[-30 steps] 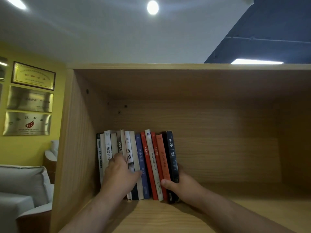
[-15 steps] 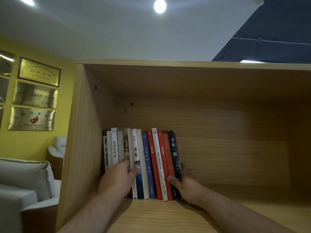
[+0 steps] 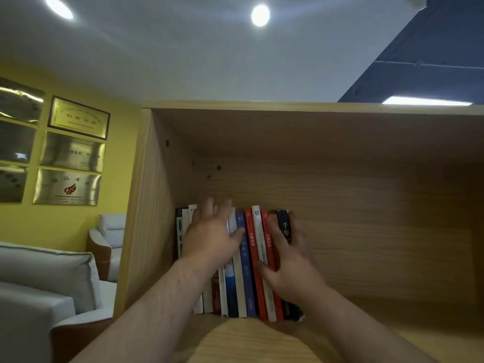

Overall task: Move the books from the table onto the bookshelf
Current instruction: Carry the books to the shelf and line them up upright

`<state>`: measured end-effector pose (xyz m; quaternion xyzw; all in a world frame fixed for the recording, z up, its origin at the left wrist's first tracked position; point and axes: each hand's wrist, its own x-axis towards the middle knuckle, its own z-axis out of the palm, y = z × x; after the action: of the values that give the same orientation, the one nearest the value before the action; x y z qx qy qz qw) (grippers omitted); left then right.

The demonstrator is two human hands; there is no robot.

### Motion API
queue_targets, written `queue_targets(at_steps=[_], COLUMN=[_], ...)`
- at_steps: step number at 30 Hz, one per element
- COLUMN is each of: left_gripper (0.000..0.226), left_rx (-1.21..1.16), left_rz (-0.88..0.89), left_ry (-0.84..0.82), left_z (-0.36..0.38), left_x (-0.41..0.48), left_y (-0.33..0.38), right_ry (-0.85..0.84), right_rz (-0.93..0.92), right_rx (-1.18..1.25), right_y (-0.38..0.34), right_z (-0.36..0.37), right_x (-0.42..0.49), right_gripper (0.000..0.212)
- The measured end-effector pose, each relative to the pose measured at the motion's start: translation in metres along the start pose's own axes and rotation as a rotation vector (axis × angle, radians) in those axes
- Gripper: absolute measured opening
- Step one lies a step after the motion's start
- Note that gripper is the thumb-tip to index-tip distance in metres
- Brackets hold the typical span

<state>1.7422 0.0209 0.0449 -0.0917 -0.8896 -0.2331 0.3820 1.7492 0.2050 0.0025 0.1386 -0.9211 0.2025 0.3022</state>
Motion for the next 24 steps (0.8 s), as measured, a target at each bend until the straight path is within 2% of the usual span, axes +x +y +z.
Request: queue_targets(at_steps=[5, 10, 13, 17, 21, 24], left_gripper=[0.056, 0.05, 0.053, 0.057, 0.07, 0.063], left_rx=[0.055, -0.135, -0.121, -0.33, -0.569, -0.718], left_rz=[-0.032, -0.03, -0.032, -0.025, -0.154, -0.153], left_ry=[-0.063, 0.082, 0.233, 0.303, 0.318, 0.405], left_z=[-0.002, 0.002, 0.005, 0.017, 0.017, 0.015], left_x=[0.013, 0.008, -0.003, -0.017, -0.013, -0.016], left_y=[0.004, 0.003, 0.005, 0.011, 0.017, 0.016], right_ry=[-0.003, 0.001, 0.007, 0.026, 0.03, 0.013], right_rz=[0.018, 0.009, 0.018, -0.009, -0.011, 0.0], right_rx=[-0.029, -0.028, -0.029, -0.024, -0.022, -0.011], right_y=[0.004, 0.005, 0.005, 0.004, 0.005, 0.006], right_z=[0.017, 0.016, 0.016, 0.015, 0.013, 0.014], right_x=[0.002, 0.002, 0.002, 0.0, -0.001, 0.0], right_gripper=[0.104, 0.099, 0.1, 0.1, 0.103, 0.101])
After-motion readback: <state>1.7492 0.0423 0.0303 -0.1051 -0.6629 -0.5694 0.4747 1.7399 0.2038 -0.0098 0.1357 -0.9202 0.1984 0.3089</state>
